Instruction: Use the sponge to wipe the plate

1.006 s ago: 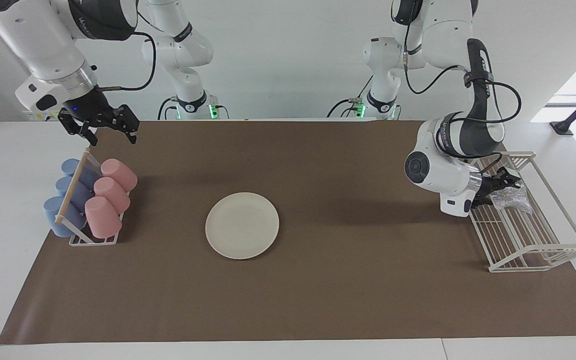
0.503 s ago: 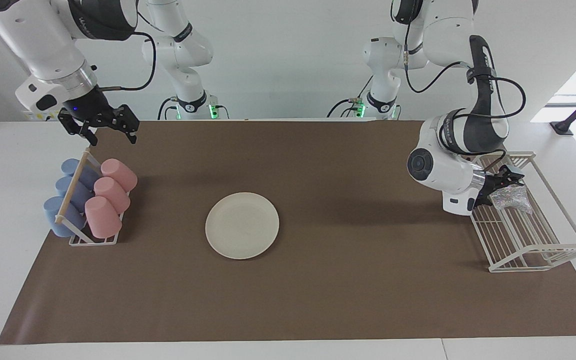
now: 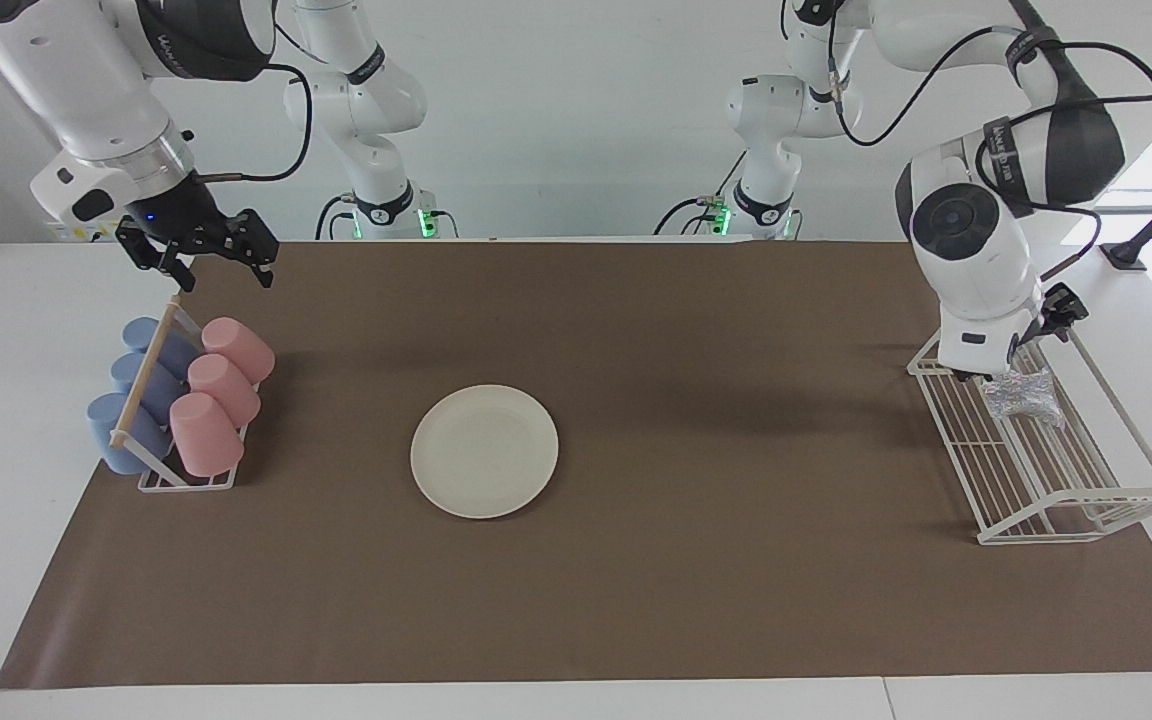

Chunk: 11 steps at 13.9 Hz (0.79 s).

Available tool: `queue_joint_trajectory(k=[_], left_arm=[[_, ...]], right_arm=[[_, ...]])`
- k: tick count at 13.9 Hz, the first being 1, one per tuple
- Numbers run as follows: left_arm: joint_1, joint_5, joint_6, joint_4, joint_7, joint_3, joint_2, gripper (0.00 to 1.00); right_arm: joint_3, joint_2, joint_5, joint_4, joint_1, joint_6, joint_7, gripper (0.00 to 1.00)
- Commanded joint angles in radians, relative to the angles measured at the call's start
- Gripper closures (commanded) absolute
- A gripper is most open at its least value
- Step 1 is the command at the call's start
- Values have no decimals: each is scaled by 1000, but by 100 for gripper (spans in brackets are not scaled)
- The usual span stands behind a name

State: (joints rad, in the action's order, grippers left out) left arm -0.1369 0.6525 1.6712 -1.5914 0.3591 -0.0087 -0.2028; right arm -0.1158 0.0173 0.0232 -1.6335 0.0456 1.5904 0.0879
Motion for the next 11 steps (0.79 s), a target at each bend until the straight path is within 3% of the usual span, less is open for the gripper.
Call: queue_joint_trajectory(k=[1, 7, 11], left_arm=[[45, -185, -18, 5, -118, 0, 83, 0], [86, -555, -116, -27, -196, 3, 198, 0], [82, -678, -114, -131, -198, 4, 273, 0]], right_arm=[[-1, 7, -9, -5, -3, -7, -11, 0], [-1, 9, -8, -5, -3, -7, -11, 0], [-2, 9, -8, -5, -3, -7, -11, 0]])
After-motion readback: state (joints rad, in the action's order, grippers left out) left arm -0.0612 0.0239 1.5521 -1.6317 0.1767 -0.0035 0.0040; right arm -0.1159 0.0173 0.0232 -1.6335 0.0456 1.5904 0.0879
